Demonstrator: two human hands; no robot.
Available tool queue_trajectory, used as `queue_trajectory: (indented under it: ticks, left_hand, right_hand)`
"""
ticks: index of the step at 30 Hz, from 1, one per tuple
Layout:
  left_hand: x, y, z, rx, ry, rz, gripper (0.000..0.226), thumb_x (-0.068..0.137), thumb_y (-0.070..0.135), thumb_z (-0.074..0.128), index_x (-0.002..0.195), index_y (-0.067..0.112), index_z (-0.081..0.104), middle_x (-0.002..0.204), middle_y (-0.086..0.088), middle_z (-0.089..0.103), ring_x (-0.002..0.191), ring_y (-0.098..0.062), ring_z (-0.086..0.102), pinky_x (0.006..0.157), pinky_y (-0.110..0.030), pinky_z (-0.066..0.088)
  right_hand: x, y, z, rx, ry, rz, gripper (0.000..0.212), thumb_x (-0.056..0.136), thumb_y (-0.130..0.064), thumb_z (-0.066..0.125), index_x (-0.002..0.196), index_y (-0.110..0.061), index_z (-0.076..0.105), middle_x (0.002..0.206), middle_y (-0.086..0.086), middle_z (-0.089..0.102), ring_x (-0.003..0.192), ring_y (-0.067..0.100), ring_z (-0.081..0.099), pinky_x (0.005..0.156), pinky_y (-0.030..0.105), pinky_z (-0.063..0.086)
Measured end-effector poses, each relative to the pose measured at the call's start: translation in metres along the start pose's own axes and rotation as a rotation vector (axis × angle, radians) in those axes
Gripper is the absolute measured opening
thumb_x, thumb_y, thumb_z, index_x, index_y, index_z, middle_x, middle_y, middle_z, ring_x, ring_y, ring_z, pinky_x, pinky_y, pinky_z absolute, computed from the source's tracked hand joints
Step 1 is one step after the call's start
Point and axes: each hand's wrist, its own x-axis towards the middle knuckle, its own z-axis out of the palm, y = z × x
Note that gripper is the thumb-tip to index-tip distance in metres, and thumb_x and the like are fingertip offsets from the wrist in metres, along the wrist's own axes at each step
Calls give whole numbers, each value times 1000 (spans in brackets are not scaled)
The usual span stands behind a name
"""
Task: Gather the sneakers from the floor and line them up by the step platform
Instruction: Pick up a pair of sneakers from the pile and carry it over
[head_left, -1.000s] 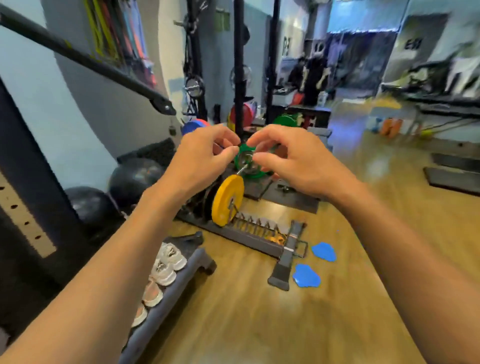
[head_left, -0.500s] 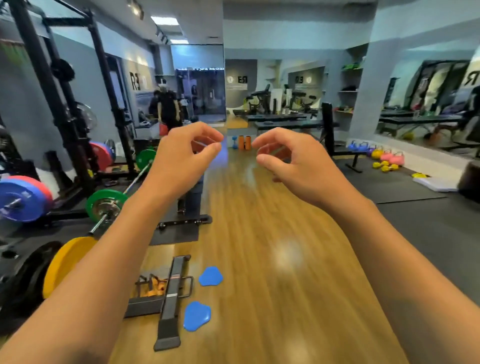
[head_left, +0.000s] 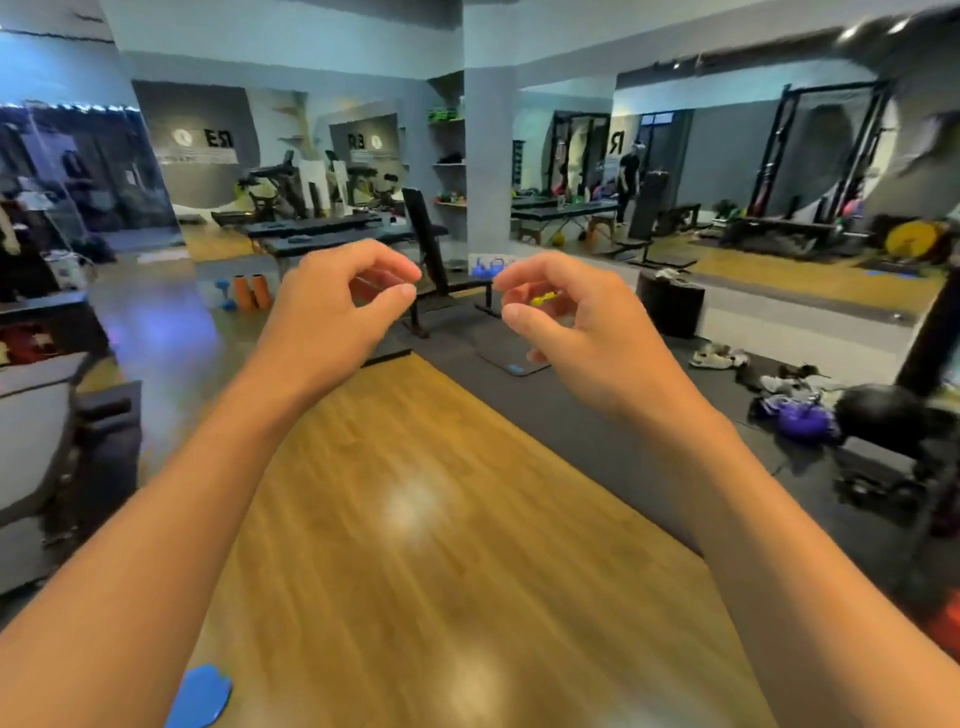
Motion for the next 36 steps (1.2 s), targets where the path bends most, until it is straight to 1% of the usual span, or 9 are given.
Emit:
queue_trajectory:
  ticks: [6,9,12,15,21,26,30,33,36]
  left_hand:
    - [124,-29,127,-195,-146,109,9,88,21,64,92,28,69,81,14,65,73,-2,60,74,-44,57]
    - [176,-37,197,-275,-229,146,9,89,20,63,94,24,69,85,9,67,77,-6,62,75,-44,57]
    - [225,-44,267,-315,-294,191,10,89,22,63,97,24,69,91,8,69,85,-8,64,75,-42,58]
    - [271,-50,333,-352,-308,203,10,89,20,63,95,25,69,87,12,66,83,-8,64,76,-42,58]
    - [375,-62,448,-337,-357,203,11,89,22,62,97,25,69,90,12,67,83,-8,63,76,-43,57]
    - [458,-90,534,-337,-379,211,11,89,20,62,98,23,69,90,7,68,81,-10,63,76,-39,56]
    - [524,-120,607,-377,-397,237,10,89,21,62,95,28,67,89,7,68,77,-10,62,73,-32,53]
    - [579,-139,658,-409,-425,254,10,89,20,62,94,26,67,89,6,68,78,-11,63,75,-34,55]
    - [638,-152,706,-413,-462,279,9,90,21,62,96,25,68,90,5,67,80,-11,63,74,-31,54]
  right_hand:
    - [70,94,-39,-171,114,141,16,91,-16,61,104,-23,65,85,-13,60,66,3,52,75,42,55]
    - [96,143,-72,-257,188,205,16,91,-15,60,103,-22,66,84,-13,60,62,4,52,72,43,55]
    - [121,199,-105,-333,228,257,16,92,-16,58,106,-21,66,88,-9,62,68,13,59,71,42,55]
    - [151,258,-136,-357,241,286,17,93,-17,59,109,-19,65,90,-5,63,73,19,61,72,41,55]
    - [231,371,-192,-378,263,344,17,93,-18,59,109,-21,65,93,-6,64,76,17,62,72,31,56]
    - [302,464,-227,-393,271,378,18,92,-19,60,109,-24,65,93,-9,64,76,14,64,76,39,57]
    - [359,539,-245,-434,294,368,17,92,-21,61,106,-29,64,91,-13,63,75,8,63,69,32,57]
    - [404,590,-257,-462,309,391,17,92,-21,61,107,-29,64,91,-15,62,79,6,61,73,34,57]
    - [446,636,-276,-502,338,421,18,92,-20,61,109,-26,64,92,-14,63,80,7,62,73,34,58]
